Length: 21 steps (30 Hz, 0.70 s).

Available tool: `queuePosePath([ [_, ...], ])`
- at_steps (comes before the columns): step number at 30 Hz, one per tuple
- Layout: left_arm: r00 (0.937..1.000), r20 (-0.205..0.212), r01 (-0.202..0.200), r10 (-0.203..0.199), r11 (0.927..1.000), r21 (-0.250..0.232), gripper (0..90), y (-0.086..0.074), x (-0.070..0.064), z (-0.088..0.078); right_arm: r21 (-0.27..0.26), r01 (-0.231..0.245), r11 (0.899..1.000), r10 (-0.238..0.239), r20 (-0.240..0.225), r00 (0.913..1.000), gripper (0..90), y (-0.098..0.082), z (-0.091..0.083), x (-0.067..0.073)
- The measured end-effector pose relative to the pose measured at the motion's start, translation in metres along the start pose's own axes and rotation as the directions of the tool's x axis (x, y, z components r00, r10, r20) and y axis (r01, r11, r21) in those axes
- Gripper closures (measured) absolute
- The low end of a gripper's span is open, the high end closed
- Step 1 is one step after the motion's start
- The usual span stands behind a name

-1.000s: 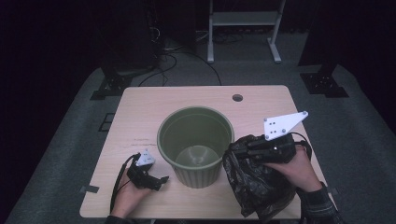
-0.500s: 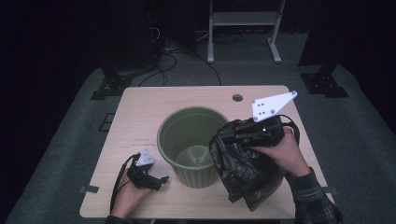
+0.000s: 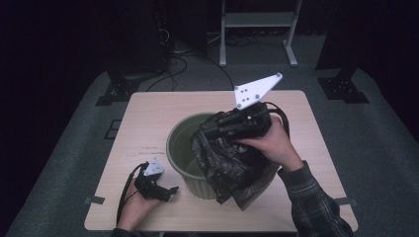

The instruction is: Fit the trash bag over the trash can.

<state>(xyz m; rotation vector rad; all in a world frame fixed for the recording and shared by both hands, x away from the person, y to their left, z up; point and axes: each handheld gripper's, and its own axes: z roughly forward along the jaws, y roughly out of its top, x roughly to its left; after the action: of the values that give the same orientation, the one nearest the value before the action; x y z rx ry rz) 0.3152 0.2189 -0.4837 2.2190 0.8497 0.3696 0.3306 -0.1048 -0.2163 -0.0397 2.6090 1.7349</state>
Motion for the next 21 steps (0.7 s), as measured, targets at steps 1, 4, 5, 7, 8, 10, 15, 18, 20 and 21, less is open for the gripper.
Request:
queuePosePath([
  [1, 1.0000, 0.000, 0.000, 0.000, 1.0000, 0.000, 0.0, 0.000, 0.000, 0.000, -0.002, 0.004, 1.000, -0.004, -0.006, 1.0000, 89.0, 0.003, 0.005, -0.002],
  [4, 1.0000, 0.000, -0.001, 0.001, 1.0000, -0.001, 0.0, 0.000, 0.000, 0.000, 0.003, 0.007, 1.000, -0.007, -0.024, 0.9997, 89.0, 0.014, 0.020, -0.008],
  [5, 1.0000, 0.000, -0.001, 0.001, 1.0000, -0.001, 0.0, 0.000, 0.000, 0.000, 0.001, 0.009, 1.000, -0.009, -0.027, 0.9996, 89.0, 0.016, 0.023, -0.009],
  [7, 1.0000, 0.000, -0.001, 0.001, 1.0000, -0.001, 0.0, 0.000, 0.000, 0.000, 0.001, 0.012, 1.000, -0.012, -0.039, 0.9992, 89.0, 0.023, 0.032, -0.013],
  [8, 1.0000, 0.000, -0.001, 0.001, 1.0000, -0.001, 0.0, 0.000, 0.000, 0.000, -0.003, 0.009, 1.000, -0.010, -0.045, 0.9989, 89.0, 0.026, 0.036, -0.015],
  [10, 1.0000, 0.000, -0.002, 0.002, 1.0000, -0.002, 0.0, 0.000, 0.000, 0.000, -0.008, 0.016, 1.000, -0.017, -0.056, 0.9983, 89.0, 0.033, 0.045, -0.018],
  [15, 1.0000, 0.003, -0.003, 0.003, 1.0000, 0.000, 0.0, 0.000, 0.000, 0.000, -0.008, 0.045, 0.999, -0.046, -0.056, 0.9974, 89.0, 0.049, 0.062, -0.026],
  [18, 1.0000, 0.004, -0.005, 0.005, 1.0000, 0.000, 0.0, 0.000, 0.000, 0.000, -0.014, 0.052, 0.999, -0.053, -0.045, 0.9976, 89.0, 0.057, 0.067, -0.031],
  [20, 1.0000, 0.005, -0.006, 0.006, 1.0000, 0.000, 0.0, 0.000, 0.000, 0.000, -0.030, 0.051, 0.998, -0.052, -0.049, 0.9974, 89.0, 0.061, 0.070, -0.035],
  [21, 1.0000, 0.005, -0.008, 0.008, 1.0000, 0.000, 0.0, 0.000, 0.000, 0.000, -0.037, 0.051, 0.998, -0.053, -0.052, 0.9973, 89.0, 0.063, 0.071, -0.037],
])
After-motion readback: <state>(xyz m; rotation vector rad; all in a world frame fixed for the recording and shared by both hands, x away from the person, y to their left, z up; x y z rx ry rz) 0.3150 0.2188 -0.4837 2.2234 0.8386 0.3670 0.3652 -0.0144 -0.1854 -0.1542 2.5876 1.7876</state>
